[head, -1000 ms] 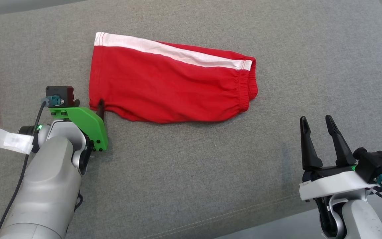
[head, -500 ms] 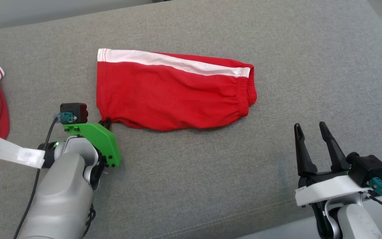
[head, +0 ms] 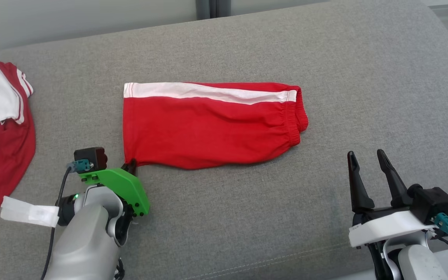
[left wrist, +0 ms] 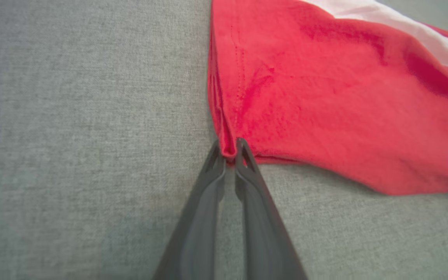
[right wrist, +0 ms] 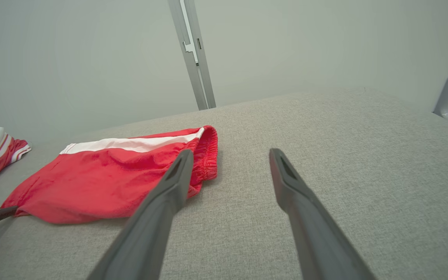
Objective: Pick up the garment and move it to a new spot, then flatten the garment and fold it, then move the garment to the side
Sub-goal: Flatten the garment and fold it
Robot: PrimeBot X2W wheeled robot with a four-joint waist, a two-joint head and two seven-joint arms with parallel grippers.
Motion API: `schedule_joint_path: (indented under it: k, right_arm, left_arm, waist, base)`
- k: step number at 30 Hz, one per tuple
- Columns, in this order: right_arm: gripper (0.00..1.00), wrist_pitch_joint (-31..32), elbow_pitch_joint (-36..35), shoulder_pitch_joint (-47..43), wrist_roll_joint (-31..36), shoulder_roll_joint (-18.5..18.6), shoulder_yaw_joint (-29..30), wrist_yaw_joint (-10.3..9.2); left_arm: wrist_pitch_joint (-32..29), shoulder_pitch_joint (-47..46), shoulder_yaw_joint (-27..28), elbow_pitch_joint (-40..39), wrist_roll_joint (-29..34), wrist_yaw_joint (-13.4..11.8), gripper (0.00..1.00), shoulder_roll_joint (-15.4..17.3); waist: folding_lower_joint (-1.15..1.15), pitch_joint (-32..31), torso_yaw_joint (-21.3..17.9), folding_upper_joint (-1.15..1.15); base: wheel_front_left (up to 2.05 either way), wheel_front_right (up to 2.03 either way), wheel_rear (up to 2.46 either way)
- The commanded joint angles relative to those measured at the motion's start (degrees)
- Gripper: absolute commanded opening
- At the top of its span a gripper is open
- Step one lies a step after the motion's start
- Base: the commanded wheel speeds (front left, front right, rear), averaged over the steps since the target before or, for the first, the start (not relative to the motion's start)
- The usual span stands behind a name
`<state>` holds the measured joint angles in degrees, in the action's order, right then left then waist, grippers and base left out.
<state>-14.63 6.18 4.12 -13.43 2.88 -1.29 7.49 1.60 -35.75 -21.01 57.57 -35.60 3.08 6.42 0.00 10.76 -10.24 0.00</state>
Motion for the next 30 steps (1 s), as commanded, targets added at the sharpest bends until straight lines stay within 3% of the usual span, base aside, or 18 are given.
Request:
schedule_joint_path:
  k: [1, 8, 22, 23, 24, 30]
  right_arm:
    - [1.0, 0.2, -0.2, -0.5, 0.4, 0.0, 0.1, 0.0]
    - [1.0, 0.9, -0.4, -1.3, 0.7, 0.0, 0.6, 0.0]
    - [1.0, 1.9, -0.5, -1.7, 1.2, 0.0, 0.3, 0.0]
    - [1.0, 2.0, -0.5, -1.7, 1.3, 0.0, 0.2, 0.0]
    - [1.0, 2.1, -0.5, -1.8, 1.3, 0.0, 0.1, 0.0]
    - [1.0, 2.2, -0.4, -2.0, 1.1, 0.0, 0.0, 0.0]
  left_arm:
    - [0.0, 1.2, 0.3, -0.2, -0.3, -0.4, 0.0, 0.2]
    - [-0.2, 5.8, 1.4, -4.1, -2.8, -1.7, 0.0, -0.9]
    - [-1.5, 11.6, 0.5, -12.7, -2.5, -5.2, 0.0, -0.1]
    - [-1.2, 11.9, 0.3, -13.5, -2.2, -5.3, 0.39, 0.1]
    - [-0.8, 12.1, 0.0, -14.2, -2.0, -5.0, 1.0, 0.2]
    - [4.4, 13.3, -0.8, -17.6, 0.0, -4.9, 1.0, 1.4]
  waist:
    - [0.0, -0.3, 0.3, 0.0]
    - [0.0, -1.4, 0.9, 0.0]
    - [0.0, -3.3, 2.4, 0.0]
    - [0.0, -3.4, 2.5, 0.0]
    - [0.0, -3.4, 2.5, 0.0]
    - [0.0, -3.9, 3.2, 0.0]
  base:
    - [0.0, 0.0, 0.0]
    - [0.0, 0.0, 0.0]
    - [0.0, 0.0, 0.0]
    - [0.0, 0.0, 0.0]
    - [0.0, 0.0, 0.0]
    - [0.0, 0.0, 0.0]
